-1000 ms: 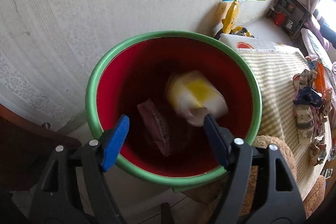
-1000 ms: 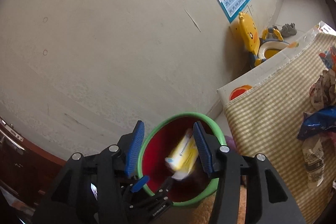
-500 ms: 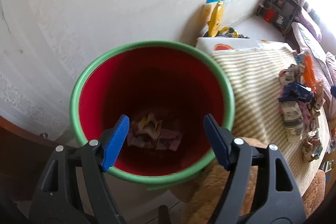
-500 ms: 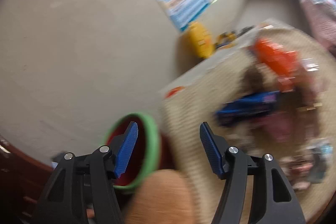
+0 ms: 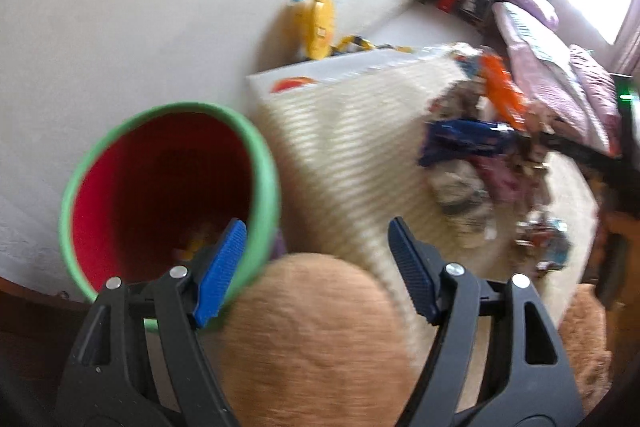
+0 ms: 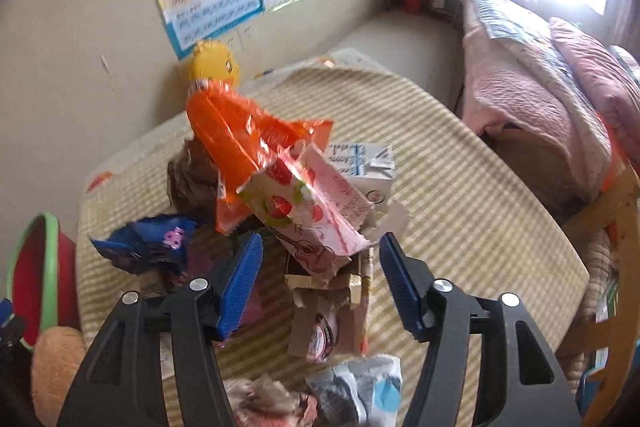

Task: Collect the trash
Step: 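Grasp the white patterned paper cup with the left gripper while the right grasps the pink juice box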

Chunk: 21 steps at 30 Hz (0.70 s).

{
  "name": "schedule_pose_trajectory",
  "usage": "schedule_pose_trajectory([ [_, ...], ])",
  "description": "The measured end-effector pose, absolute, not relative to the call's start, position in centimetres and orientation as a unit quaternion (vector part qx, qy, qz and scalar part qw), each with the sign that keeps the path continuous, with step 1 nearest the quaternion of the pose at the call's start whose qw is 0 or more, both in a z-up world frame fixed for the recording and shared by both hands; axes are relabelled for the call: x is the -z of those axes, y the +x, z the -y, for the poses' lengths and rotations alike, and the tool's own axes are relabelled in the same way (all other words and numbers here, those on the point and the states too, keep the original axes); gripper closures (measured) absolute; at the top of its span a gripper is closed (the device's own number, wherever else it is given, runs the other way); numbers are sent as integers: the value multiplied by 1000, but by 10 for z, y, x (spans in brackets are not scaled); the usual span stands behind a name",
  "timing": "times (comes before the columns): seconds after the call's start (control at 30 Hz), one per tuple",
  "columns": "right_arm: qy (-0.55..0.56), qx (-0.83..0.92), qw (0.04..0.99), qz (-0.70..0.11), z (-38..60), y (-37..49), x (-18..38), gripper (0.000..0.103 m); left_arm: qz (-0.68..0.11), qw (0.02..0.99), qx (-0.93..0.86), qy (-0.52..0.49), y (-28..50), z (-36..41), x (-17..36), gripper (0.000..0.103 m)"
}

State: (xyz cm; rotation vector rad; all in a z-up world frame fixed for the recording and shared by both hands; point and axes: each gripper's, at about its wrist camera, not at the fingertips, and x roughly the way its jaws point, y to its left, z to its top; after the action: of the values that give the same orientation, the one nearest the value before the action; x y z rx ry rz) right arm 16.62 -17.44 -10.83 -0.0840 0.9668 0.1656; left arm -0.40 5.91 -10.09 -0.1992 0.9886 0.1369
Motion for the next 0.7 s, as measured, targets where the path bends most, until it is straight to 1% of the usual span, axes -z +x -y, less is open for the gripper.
schedule_pose_trajectory([
  [0.03, -53, -82, 881, -464, 170, 166, 112, 52, -476, 872, -56, -102, -1, -53, 100, 32],
  [0.07, -62, -83, 879, -466, 169, 167, 116, 62, -477, 871, -49, -105, 0, -47, 99, 32],
  [0.17, -46, -89, 881, -462, 176, 165, 116, 68, -480, 871, -29, -100, 7, -25, 96, 32],
  [0.23, -25, -96, 887, -451, 185, 155, 106, 70, -478, 874, -18, -87, 11, -11, 95, 32],
  [0.33, 12, -111, 897, -427, 199, 127, 85, 70, -483, 872, -5, -80, 21, 6, 100, 32],
  [0.37, 24, -114, 899, -421, 204, 117, 79, 73, -486, 870, 1, -83, 26, 11, 103, 32],
  [0.5, 73, -119, 903, -406, 221, 78, 60, 72, -498, 864, 16, -76, 48, 35, 119, 33],
  [0.7, 134, -132, 885, -427, 236, 45, 54, 72, -531, 844, 23, -73, 78, 62, 152, 33],
])
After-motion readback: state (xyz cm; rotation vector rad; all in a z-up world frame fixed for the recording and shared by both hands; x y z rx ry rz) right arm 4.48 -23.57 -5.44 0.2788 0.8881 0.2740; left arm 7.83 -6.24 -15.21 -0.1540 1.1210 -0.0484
